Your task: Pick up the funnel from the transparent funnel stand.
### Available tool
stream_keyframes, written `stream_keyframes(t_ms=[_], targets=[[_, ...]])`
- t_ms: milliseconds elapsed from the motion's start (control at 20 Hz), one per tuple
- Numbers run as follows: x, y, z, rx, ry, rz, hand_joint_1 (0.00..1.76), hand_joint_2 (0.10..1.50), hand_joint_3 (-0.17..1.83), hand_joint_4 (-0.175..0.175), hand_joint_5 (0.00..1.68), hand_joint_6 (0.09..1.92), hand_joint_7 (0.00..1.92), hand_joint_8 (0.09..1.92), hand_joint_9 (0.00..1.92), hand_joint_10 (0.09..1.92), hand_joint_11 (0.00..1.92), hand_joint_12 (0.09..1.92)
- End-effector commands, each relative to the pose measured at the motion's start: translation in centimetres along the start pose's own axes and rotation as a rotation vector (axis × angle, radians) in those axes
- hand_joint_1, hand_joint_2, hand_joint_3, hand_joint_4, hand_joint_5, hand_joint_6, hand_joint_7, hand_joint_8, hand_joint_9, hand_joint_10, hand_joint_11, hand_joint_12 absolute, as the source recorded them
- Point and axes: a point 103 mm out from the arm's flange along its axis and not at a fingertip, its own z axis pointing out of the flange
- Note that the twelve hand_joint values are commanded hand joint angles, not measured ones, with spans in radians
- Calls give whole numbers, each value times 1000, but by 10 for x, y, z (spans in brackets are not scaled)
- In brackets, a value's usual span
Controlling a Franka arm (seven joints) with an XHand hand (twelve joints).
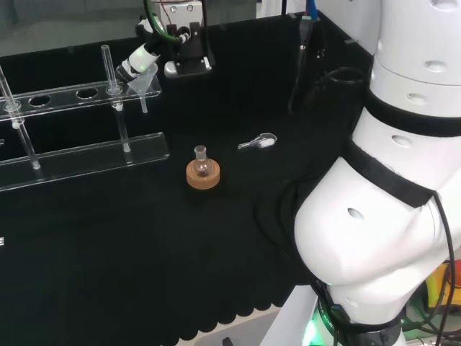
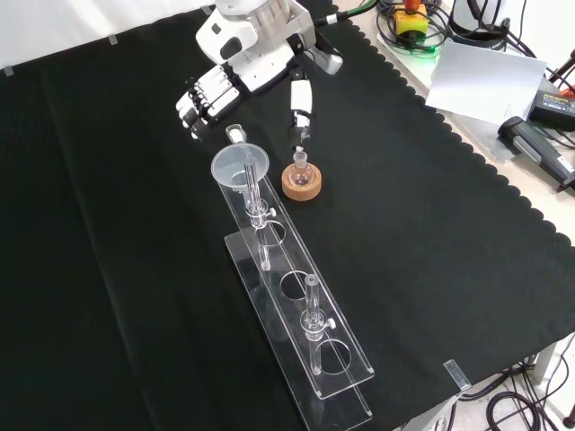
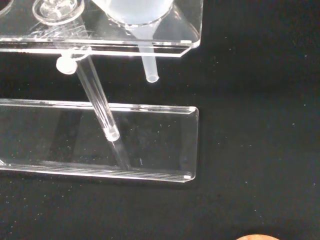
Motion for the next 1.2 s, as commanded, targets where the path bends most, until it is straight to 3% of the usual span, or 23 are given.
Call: stream_keyframes(t_ms=[50,300,600,850,1200], targets=[[1,3,3,7,4,-45,526,682,29,-5,0,87,0,87,0,87,0,87],[5,7,5,2,6,-65,539,679,26,15,0,87,49,87,0,87,0,87],[11,14,7,-6,-8,-74,548,677,23,-12,0,87,88,87,0,87,42,87],[13,19,10,6,-19,-71,556,680,7,-22,0,87,81,120,33,87,1,582],[15,21,17,30,-29,-55,558,680,6,-30,0,87,86,145,51,87,0,651]])
